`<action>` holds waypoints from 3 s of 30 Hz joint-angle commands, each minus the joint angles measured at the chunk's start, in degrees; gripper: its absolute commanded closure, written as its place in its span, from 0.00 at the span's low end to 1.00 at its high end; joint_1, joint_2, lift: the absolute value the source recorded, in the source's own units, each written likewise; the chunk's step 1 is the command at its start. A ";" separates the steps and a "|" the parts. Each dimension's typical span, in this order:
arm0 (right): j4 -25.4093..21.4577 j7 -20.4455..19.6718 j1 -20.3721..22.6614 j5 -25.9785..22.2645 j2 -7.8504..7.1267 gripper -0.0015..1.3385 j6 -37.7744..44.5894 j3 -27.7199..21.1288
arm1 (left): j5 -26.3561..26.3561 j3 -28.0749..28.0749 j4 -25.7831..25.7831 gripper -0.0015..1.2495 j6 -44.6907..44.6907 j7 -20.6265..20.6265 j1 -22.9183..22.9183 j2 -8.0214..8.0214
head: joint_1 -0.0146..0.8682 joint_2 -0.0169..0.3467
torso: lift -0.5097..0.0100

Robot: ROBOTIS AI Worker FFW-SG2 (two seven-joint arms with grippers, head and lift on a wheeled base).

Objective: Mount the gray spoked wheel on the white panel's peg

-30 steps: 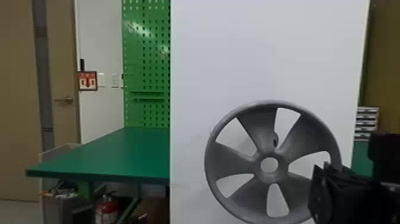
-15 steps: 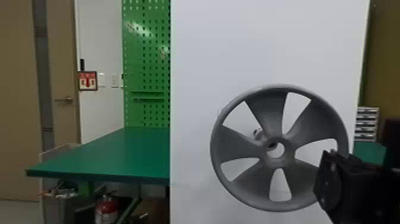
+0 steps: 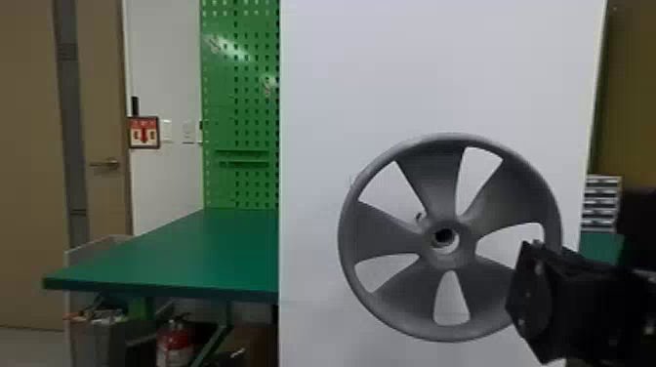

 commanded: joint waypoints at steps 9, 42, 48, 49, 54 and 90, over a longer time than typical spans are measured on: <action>0.96 -0.08 -0.33 -0.15 0.16 0.96 -1.76 0.70 | -0.19 -0.24 0.03 0.44 0.09 0.04 -0.15 0.00 | 0.16 0.03 | 0.21; 2.98 -0.17 -0.69 1.34 0.07 0.96 -4.04 0.88 | -0.46 -0.68 0.03 0.44 0.18 0.04 -0.50 0.18 | 0.16 0.03 | 0.21; 4.56 -0.17 -1.30 1.52 -0.02 0.96 -4.48 0.70 | -0.54 -0.77 0.12 0.44 0.18 0.04 -0.41 0.18 | 0.16 0.03 | 0.21; 4.83 -0.17 -1.39 1.52 -0.10 0.96 -4.57 0.70 | -0.54 -0.77 0.12 0.44 0.26 0.04 -0.41 0.18 | 0.16 0.03 | 0.21; 5.53 -0.17 -1.56 1.61 -0.19 0.96 -4.75 0.53 | -0.54 -0.77 0.12 0.44 0.18 0.04 -0.41 0.18 | 0.16 0.03 | 0.21; 13.18 8.09 -3.94 3.37 -2.74 0.96 -7.82 -3.60 | -0.54 -0.68 0.12 0.44 0.18 0.04 -0.33 0.18 | 0.16 0.03 | 0.21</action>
